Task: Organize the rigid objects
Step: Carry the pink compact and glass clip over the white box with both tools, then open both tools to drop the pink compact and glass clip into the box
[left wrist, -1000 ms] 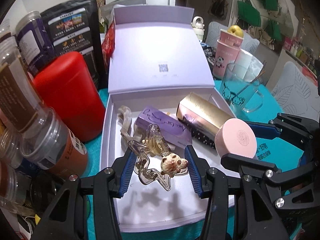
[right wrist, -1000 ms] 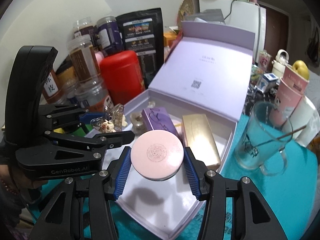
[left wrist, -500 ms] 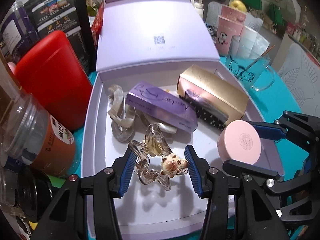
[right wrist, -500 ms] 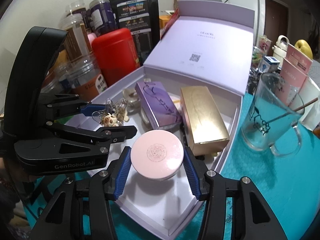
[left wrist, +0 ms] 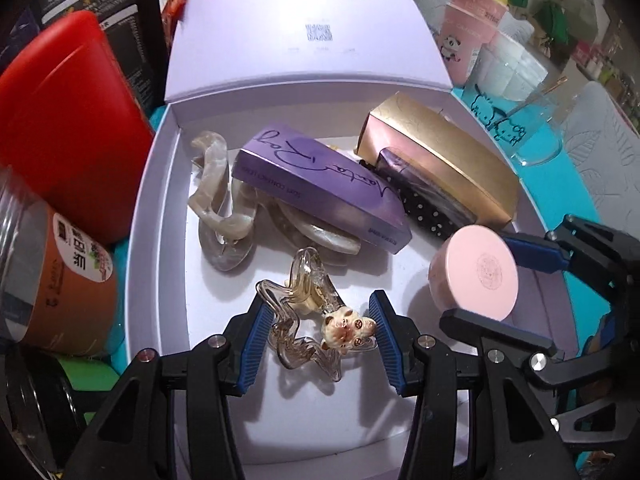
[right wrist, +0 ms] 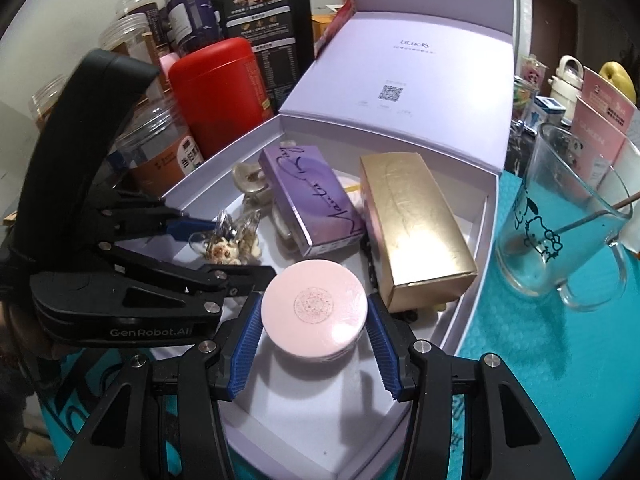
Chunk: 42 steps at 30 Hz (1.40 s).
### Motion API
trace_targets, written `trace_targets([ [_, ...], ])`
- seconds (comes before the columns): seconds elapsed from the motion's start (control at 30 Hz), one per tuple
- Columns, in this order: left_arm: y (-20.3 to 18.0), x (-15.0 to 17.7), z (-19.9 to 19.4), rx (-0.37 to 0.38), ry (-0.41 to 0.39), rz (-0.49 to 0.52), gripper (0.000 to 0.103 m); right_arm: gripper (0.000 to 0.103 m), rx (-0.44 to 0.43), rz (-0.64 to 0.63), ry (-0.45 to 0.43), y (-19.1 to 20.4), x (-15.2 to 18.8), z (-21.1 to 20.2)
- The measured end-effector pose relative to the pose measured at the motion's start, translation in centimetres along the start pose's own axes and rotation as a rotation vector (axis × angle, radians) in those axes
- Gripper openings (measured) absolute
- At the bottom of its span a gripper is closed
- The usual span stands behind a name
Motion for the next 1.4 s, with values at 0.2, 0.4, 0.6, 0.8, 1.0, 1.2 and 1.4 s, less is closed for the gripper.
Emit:
trace_targets([
  [0.2, 0.3, -0.9, 0.7, 0.001, 0.017, 0.009, 0.049, 0.051, 0.027, -0.021, 0.003, -0.1, -0.5, 0.8],
  [0.4, 0.8, -2.1, 0.8, -0.003, 0.022, 0.011, 0.049, 0.051, 0.046, -0.015, 0.003, -0.8, -1.4, 1.7],
  [0.6, 0.7, -1.9, 0.9, -0.027, 0.03, 0.013, 0.049, 0.051, 0.048, -0.047, 0.019, -0.6, -1.5, 1.8],
  [0.8, 0.0, -1.9, 1.8, -0.036, 0.052, 0.001, 0.049, 0.051, 0.053, -0.113, 0.024, 0.6, -0.5, 1.3],
  [1.0, 0.5, -1.7, 1.8, 0.017, 0.045, -0.013, 0.049, 0.051, 0.016, -0.086, 0.035, 0.3, -0.5, 1.0],
  [1.2, 0.7, -1.3, 1.8, -0.007, 0.033, 0.0, 0.049, 0.058, 0.031, -0.07, 0.022, -0.1, -0.9, 0.3],
  [1.4, 0.3, -0.9, 1.0, -0.04, 0.021, 0.011, 0.049, 0.061, 0.069, -0.027, 0.006, -1.4, -1.0, -0.9],
])
Point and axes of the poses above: each gripper's, at about its wrist camera, not at the fingertips, and z roughly the way its jaws point, y to its left, x to its underside, the point moved 2 cm from there along z, roughly the way its jaws point, and after that the axes turned 10 degrees about x, right-handed, at the moved point
